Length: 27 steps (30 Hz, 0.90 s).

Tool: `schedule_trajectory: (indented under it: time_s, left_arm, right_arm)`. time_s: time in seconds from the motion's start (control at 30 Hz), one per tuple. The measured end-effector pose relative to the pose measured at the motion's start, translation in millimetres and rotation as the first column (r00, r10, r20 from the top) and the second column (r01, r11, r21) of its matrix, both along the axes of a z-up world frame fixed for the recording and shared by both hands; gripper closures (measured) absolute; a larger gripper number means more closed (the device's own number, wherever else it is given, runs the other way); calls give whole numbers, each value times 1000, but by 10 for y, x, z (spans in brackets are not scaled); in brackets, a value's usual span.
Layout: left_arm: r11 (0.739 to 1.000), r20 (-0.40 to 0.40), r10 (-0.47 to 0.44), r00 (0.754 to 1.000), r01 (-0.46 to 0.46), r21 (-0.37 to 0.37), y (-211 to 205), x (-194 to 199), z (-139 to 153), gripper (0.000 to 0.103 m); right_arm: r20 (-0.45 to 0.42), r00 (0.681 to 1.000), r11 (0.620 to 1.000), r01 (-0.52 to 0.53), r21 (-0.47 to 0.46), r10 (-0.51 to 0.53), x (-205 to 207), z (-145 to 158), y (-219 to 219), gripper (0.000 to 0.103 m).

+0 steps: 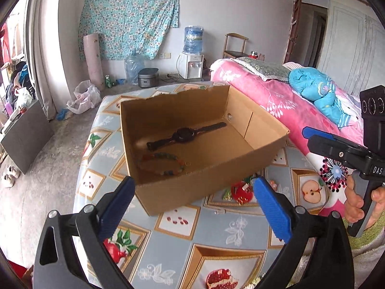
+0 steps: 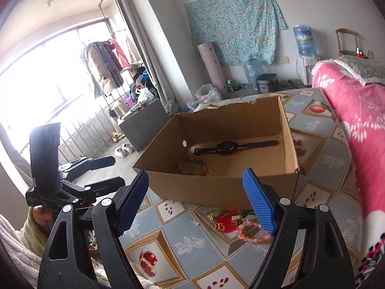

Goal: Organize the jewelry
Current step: 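Withdraw both open grippers from the box back over the table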

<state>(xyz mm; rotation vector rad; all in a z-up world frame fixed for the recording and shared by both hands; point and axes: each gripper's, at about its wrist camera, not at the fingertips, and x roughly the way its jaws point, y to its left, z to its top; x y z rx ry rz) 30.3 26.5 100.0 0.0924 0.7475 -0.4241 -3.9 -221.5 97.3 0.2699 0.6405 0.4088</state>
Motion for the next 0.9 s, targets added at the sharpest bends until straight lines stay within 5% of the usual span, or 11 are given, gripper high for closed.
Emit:
schedule_trajectory:
  time_s: [0.9]
  left_arm:
    - [997,-52,75,996,-76,-16,187,-139,-230,6]
  right_arm:
    - [-50,997,999,51,-11,-51,-207,-180,58,20]
